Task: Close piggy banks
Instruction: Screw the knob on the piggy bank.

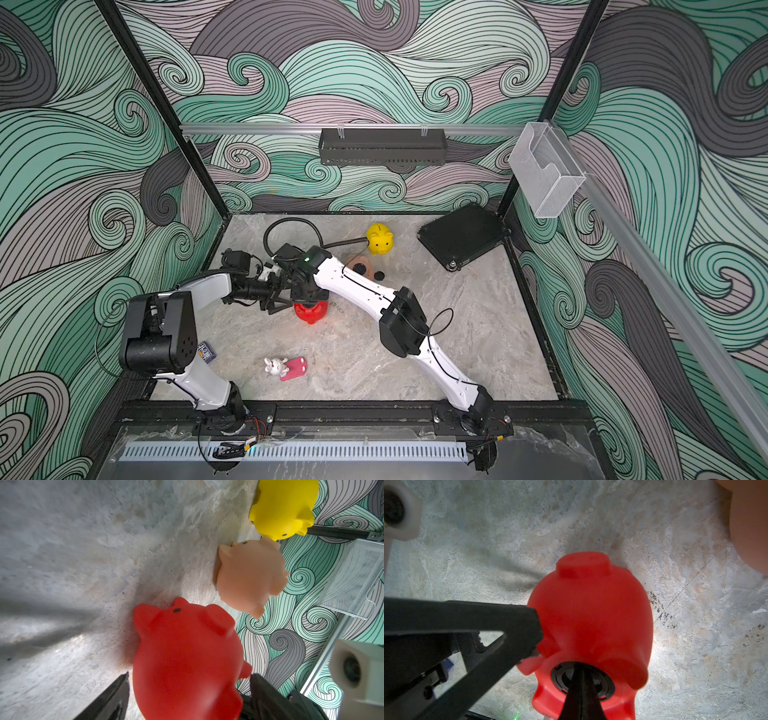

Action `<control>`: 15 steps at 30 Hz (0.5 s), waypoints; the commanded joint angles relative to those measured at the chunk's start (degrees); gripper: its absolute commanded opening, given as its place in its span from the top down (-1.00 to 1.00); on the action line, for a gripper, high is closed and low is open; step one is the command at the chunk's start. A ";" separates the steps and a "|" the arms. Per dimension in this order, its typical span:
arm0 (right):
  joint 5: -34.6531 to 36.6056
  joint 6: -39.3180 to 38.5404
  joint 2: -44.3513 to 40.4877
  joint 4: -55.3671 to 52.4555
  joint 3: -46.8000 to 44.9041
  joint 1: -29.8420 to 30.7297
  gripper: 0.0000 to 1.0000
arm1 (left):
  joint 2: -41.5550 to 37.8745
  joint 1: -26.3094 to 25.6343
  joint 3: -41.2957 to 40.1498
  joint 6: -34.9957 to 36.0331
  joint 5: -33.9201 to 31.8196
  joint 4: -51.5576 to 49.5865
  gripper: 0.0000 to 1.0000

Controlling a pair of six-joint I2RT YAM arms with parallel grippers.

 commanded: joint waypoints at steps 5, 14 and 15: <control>2.61 0.17 4.26 -3.51 0.59 -1.69 1.00 | 4.09 -0.86 2.64 -0.15 -0.08 0.13 -0.73; 2.31 0.42 4.68 -4.07 1.30 -1.73 1.00 | 3.85 -0.95 0.67 0.28 -0.08 0.80 -0.66; 2.23 0.41 4.73 -4.06 1.19 -1.73 1.00 | 3.60 -0.98 0.32 0.47 0.25 1.10 -0.67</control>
